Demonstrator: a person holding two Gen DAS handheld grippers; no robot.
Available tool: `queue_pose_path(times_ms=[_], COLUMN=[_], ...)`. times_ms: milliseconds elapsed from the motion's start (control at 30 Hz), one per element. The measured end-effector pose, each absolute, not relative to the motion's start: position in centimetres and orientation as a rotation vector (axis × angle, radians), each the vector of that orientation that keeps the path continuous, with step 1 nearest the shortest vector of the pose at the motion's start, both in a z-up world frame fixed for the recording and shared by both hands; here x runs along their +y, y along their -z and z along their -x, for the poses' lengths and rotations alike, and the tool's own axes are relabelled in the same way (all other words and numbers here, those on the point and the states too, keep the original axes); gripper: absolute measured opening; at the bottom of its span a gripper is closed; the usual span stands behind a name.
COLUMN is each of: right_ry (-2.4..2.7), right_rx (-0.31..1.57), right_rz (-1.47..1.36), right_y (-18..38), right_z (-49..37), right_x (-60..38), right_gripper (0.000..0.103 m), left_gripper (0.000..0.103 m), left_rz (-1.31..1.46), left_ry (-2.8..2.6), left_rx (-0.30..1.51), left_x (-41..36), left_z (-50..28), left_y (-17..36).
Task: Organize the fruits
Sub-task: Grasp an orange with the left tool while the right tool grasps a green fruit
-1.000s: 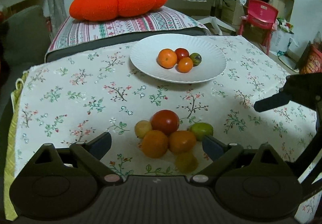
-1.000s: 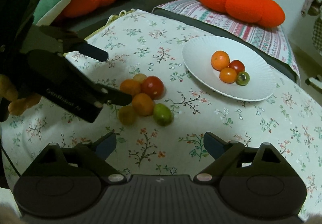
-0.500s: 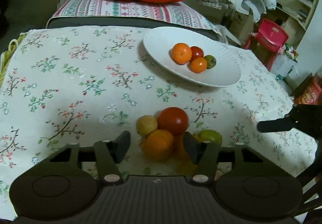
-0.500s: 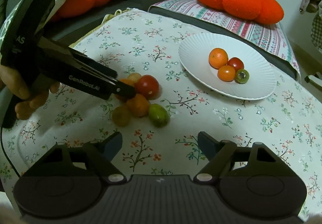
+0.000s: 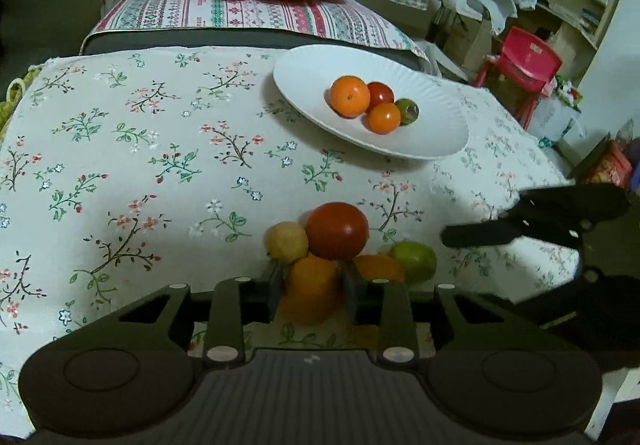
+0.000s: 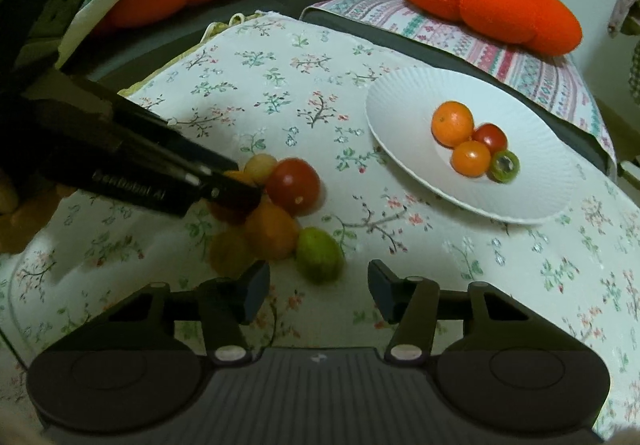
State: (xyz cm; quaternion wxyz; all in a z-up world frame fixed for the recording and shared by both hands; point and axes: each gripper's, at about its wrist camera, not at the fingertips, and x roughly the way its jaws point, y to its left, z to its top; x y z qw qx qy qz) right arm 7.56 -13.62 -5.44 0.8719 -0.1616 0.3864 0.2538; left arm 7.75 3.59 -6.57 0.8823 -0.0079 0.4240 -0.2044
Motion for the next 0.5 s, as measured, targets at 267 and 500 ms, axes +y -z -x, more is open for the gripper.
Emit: queue_pose_path(times_ms=[267, 500], right_ry=[-0.548, -0.546], right_rx=[0.789, 0.786], right_rz=[0.408, 0.393], right_y=[6.41, 6.07], right_z=[-7.97, -7.60], right_x=[-12.53, -13.05], right_gripper=[0.024, 0.024], left_gripper=[0.006, 0.006], left_rz=[-0.063, -0.071], left_ry=[0.413, 0.405], left_rx=[0.875, 0.876], left_x=[3.24, 3.41], left_z=[-7.51, -7.22], left_y=[6.80, 6.27])
